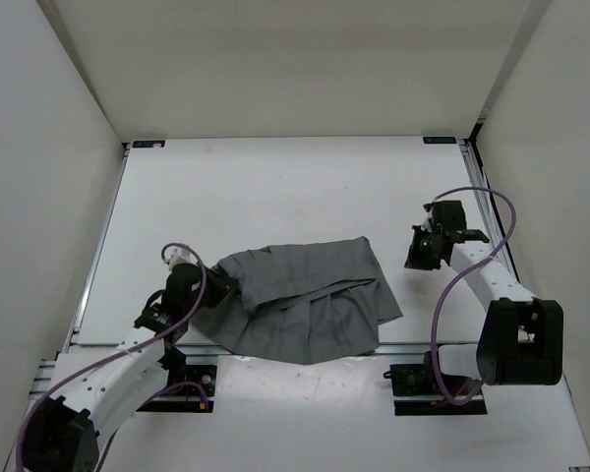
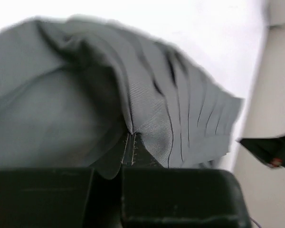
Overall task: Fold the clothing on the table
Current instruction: Flatten the skirt out
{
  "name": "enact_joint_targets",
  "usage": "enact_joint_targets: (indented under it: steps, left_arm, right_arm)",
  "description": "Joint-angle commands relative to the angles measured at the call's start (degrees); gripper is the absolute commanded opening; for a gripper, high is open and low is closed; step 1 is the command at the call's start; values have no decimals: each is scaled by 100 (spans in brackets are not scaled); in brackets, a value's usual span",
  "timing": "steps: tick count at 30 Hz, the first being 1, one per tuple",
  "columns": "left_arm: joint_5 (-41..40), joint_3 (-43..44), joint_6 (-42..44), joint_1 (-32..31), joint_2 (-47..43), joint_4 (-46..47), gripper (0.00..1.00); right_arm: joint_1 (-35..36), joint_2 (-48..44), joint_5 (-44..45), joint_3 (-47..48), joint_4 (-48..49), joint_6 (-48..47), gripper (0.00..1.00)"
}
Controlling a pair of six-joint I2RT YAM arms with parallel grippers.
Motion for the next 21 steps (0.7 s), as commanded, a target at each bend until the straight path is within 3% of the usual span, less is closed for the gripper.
enact_joint_targets:
  steps: [1, 4, 6, 8, 10, 12, 15, 16, 18, 20, 21]
  left_arm:
    - [176, -388, 185, 131, -470, -679, 0]
    - [44, -468, 194, -62, -743, -995, 0]
    - [114, -502, 238, -98, -831, -1118, 0]
    - [167, -371, 265, -116, -919, -1154, 2]
    - [167, -310, 291, -133, -963, -1198, 13]
    - [150, -213, 282, -212, -1033, -1242, 22]
    - [193, -108, 221, -326, -920, -1137, 28]
    - [176, -99, 186, -388, -867, -1006, 37]
    - [141, -81, 107, -502, -762, -917, 42]
    - [45, -28, 80, -677, -622, -838, 54]
    - [35, -28, 54, -756, -603, -803, 65]
  right_arm:
    - [-81, 137, 546, 84, -290, -5, 1]
    - [42, -12, 583, 225, -378, 56, 3]
    - [174, -310, 407, 269, -318, 101, 23]
    - [288, -521, 22, 260, -142, 162, 34]
    - [402, -610, -347, 216, 7, 241, 43]
    - [552, -453, -638, 269, 104, 329, 44]
    - [780, -58, -858, 330, 262, 364, 44]
    - [824, 109, -859, 330, 298, 356, 44]
    - [912, 303, -947, 471, 368, 400, 43]
    - [921, 470, -930, 532, 464, 443, 44]
    - [904, 558, -990, 585, 457, 426, 43]
